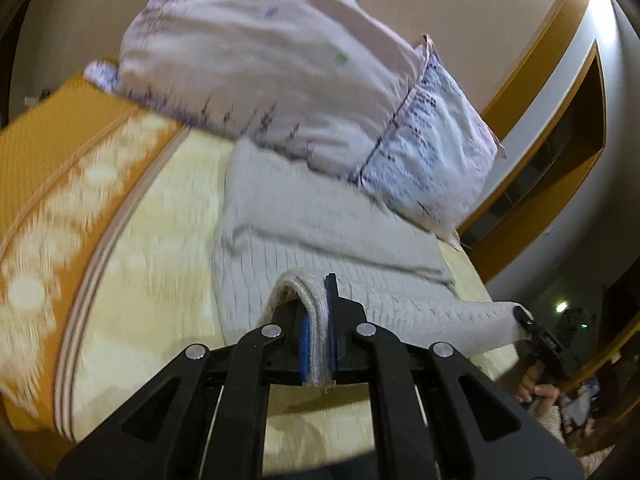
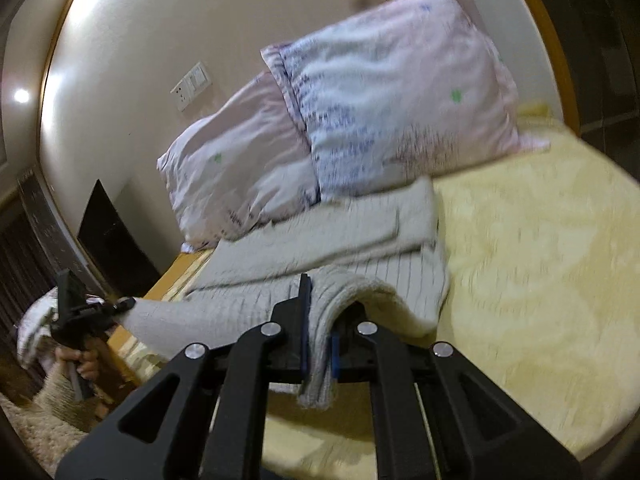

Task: Fold small clothes

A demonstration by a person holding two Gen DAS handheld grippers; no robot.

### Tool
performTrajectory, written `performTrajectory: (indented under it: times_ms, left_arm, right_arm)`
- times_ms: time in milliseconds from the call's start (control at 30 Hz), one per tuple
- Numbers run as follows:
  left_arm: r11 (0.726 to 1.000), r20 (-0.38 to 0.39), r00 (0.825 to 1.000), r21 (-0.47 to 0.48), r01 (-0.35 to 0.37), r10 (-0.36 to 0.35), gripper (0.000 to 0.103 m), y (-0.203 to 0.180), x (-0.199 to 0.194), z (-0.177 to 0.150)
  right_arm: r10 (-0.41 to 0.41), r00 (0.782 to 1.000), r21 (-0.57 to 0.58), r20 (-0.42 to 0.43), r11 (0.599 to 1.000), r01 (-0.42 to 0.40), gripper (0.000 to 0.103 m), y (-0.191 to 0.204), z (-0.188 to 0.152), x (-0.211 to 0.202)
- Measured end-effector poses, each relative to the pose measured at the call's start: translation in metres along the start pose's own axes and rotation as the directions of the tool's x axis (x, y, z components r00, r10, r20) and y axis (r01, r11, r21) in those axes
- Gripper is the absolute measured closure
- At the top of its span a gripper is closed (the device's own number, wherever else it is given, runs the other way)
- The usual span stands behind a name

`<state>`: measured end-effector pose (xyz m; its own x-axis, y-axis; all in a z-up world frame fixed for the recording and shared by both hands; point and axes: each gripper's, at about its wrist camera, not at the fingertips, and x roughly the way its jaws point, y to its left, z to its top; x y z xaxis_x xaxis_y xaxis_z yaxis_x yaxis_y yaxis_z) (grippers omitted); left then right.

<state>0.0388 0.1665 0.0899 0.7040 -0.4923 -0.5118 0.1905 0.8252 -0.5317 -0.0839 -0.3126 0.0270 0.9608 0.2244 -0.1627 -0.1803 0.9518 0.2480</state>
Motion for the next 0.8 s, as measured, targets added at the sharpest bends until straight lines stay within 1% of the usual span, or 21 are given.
performTrajectory:
  times_ms: [100,200,300,400,533,633,667,767,800]
  left_arm:
    - [0.998,0.032,0.999,0.036,-0.041,0.040,0.097,-0.007,0.016,0.025]
    - [0.997,0.053,0.997,0.047,-0.061,0.059,0.097,-0.010,0.031,0.047]
    - [0.994,0.071,0.995,0.067,-0.080,0.075,0.097,-0.015,0.048,0.068]
    - [0.992,0.080,0.993,0.084,-0.099,0.092,0.097,-0.013,0.070,0.088]
    - [0.991,0.061,0.992,0.066,-0.116,0.112,0.097,-0.002,0.107,0.107]
    - [0.991,0.032,0.991,0.024,-0.130,0.129,0.097,0.016,0.138,0.115]
    - [0.991,0.016,0.991,-0.004,-0.134,0.134,0.097,0.024,0.151,0.117]
    - [0.986,-0.039,0.989,-0.079,-0.144,0.141,0.097,0.044,0.180,0.117]
    - [0.984,-0.058,0.988,-0.102,-0.148,0.142,0.097,0.050,0.189,0.115]
  right_arm:
    - [-0.029,0.999,-0.035,0.023,0.999,0.030,0.096,0.004,0.014,0.012]
    - [-0.052,0.998,-0.054,0.037,0.997,0.053,0.096,0.006,0.032,0.028]
    - [-0.089,0.995,-0.077,0.037,0.993,0.092,0.096,0.006,0.055,0.050]
    - [-0.125,0.992,-0.078,0.028,0.989,0.126,0.096,0.000,0.068,0.072]
    - [-0.152,0.988,-0.012,-0.026,0.988,0.152,0.096,-0.023,0.085,0.118]
    - [-0.175,0.982,0.012,-0.076,0.984,0.176,0.096,-0.039,0.090,0.152]
    - [-0.184,0.978,0.018,-0.094,0.982,0.186,0.096,-0.045,0.091,0.162]
    - [-0.209,0.962,0.057,-0.174,0.973,0.222,0.096,-0.065,0.090,0.195]
    - [-0.213,0.953,0.088,-0.218,0.968,0.236,0.096,-0.076,0.087,0.209]
